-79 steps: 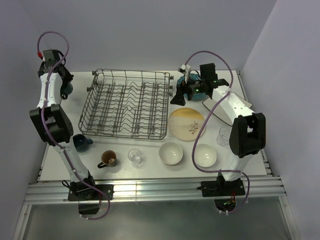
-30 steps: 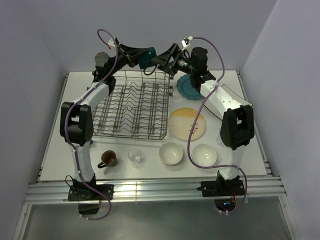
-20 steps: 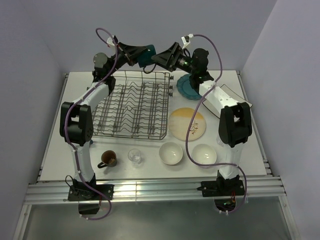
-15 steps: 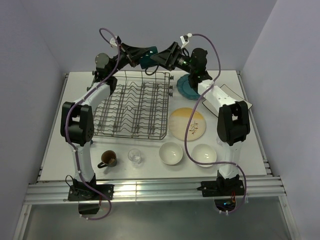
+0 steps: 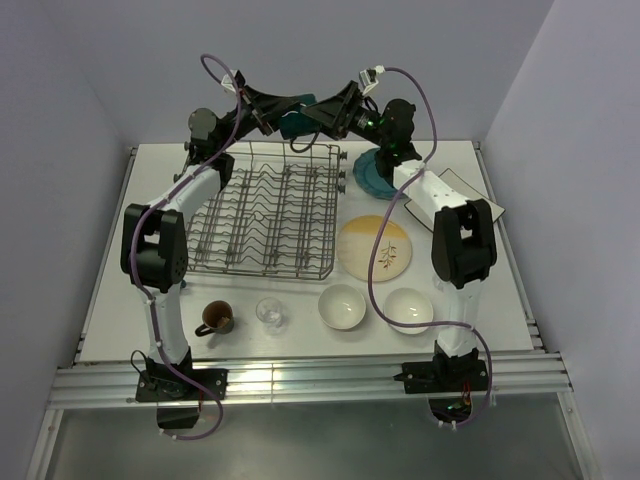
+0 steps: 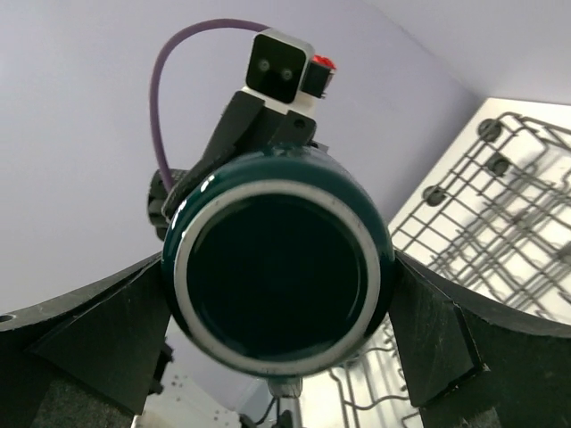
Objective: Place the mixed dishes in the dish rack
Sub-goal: Pass the cup from the left arm to the right
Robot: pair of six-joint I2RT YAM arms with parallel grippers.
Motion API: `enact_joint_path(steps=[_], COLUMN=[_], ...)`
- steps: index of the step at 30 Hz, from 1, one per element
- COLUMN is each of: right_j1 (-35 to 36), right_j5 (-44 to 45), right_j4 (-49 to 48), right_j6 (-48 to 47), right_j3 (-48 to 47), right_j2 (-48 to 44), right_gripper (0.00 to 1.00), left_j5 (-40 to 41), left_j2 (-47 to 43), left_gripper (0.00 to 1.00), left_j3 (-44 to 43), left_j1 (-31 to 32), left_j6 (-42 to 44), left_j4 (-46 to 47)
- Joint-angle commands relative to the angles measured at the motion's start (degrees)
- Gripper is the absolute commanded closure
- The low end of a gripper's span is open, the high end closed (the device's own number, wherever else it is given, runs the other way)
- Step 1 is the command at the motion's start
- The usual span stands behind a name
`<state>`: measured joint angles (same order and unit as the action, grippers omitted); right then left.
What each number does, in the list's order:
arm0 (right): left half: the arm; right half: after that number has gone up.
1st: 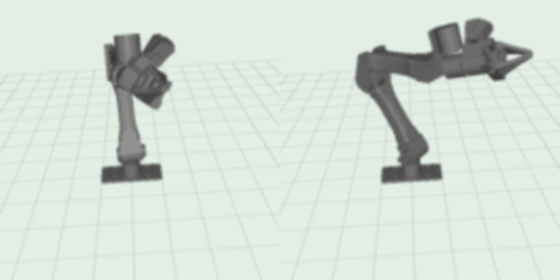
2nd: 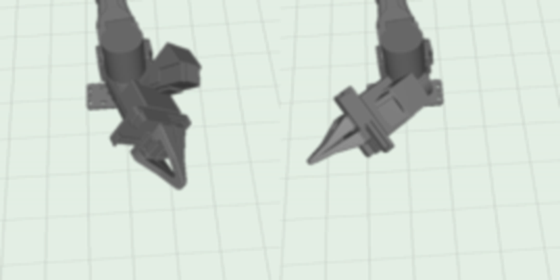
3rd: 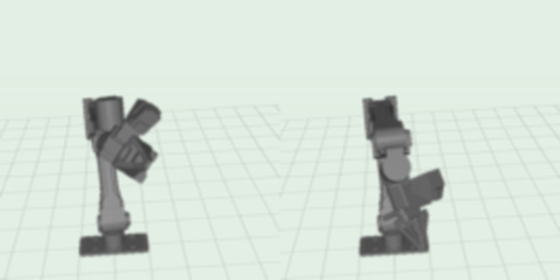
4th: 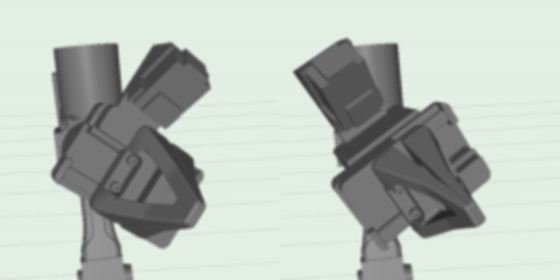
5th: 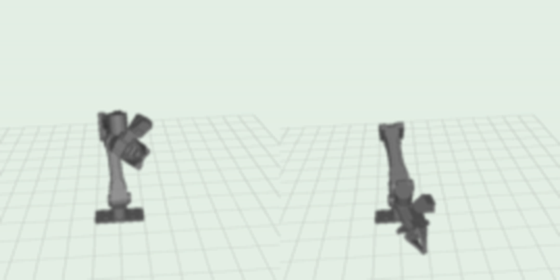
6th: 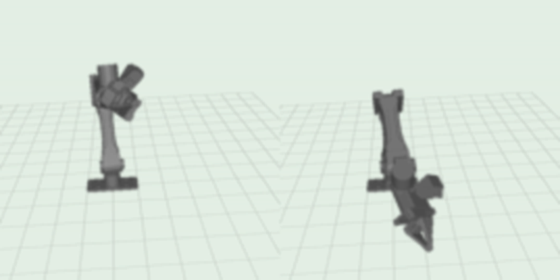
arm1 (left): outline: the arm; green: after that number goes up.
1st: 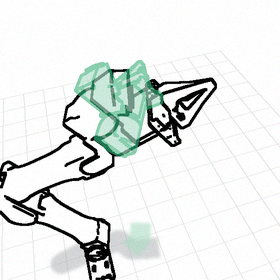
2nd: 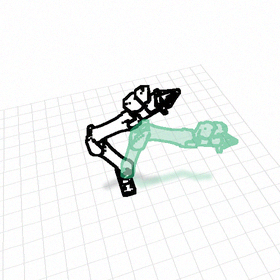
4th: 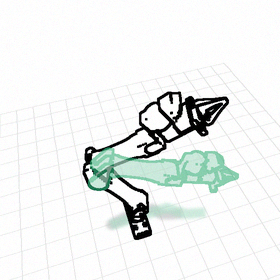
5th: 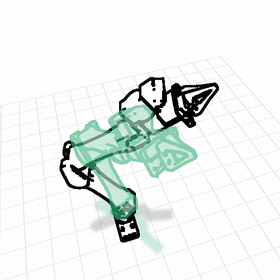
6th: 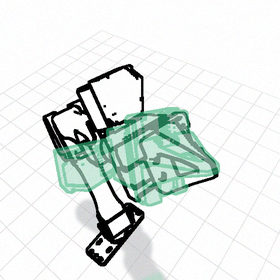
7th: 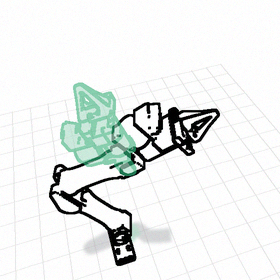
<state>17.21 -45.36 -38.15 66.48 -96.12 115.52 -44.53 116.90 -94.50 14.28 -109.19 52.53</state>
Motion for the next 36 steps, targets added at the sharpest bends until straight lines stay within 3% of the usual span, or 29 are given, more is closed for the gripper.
enact_joint_path(steps=[1, 15, 31, 36], right_j1=[-0.3, -0.2, 0.7, 0.7], right_j5=[0.6, -0.3, -5.1, -8.0], right_j4=[-10.9, -9.9, -1.9, -4.9], right_j6=[6.5, 6.3, -1.2, 1.8], right_j3=[-1.4, -3.3, -8.6, -9.4], right_j2=[0.8, 0.8, 2.9, 5.1], right_gripper=[0.0, 0.0, 0.0, 0.0], left_j5=[-7.3, -9.3, -12.9, -13.6], left_j2=[-1.2, 0.0, 0.2, 0.1], left_gripper=[1.0, 1.0, 1.0, 1.0], left_j3=[-0.7, -0.5, -2.5, -2.6], left_j1=[1.9, 2.2, 2.6, 2.6], left_j6=[-2.4, -3.1, 6.2, 6.5], left_j4=[6.7, 6.7, -6.5, -6.7])
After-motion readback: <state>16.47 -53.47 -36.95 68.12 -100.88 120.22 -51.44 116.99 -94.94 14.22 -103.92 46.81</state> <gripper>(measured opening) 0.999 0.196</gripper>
